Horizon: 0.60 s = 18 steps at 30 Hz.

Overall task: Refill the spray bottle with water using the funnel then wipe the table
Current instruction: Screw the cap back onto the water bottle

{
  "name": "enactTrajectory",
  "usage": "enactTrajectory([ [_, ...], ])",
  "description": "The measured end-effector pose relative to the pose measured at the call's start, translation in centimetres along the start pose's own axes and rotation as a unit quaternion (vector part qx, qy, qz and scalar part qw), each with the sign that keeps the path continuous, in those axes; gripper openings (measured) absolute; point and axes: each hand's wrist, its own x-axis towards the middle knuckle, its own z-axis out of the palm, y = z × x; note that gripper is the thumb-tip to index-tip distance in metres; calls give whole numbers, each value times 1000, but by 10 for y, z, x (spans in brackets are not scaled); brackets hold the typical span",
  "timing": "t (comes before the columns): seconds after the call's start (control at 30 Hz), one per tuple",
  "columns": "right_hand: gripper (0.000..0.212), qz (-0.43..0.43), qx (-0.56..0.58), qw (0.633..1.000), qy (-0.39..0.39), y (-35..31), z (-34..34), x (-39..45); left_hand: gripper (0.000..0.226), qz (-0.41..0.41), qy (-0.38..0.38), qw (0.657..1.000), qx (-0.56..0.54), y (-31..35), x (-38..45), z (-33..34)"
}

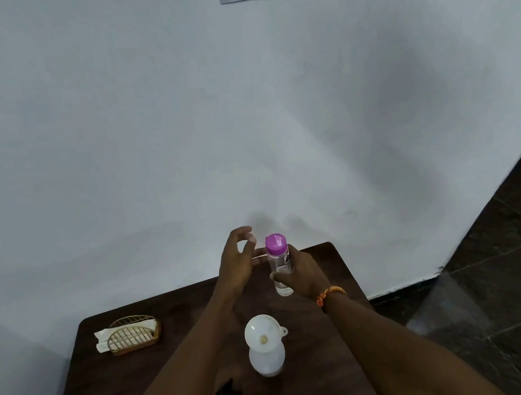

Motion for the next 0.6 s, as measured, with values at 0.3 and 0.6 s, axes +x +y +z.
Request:
enactTrajectory([
  [0.3,60,13,11,1000,9,13,-4,2,32,14,4,1000,-11,7,1,19],
  [0.6,46,28,-29,999,-25,31,1,11,45,83,-172,968,161,-4,18,38],
])
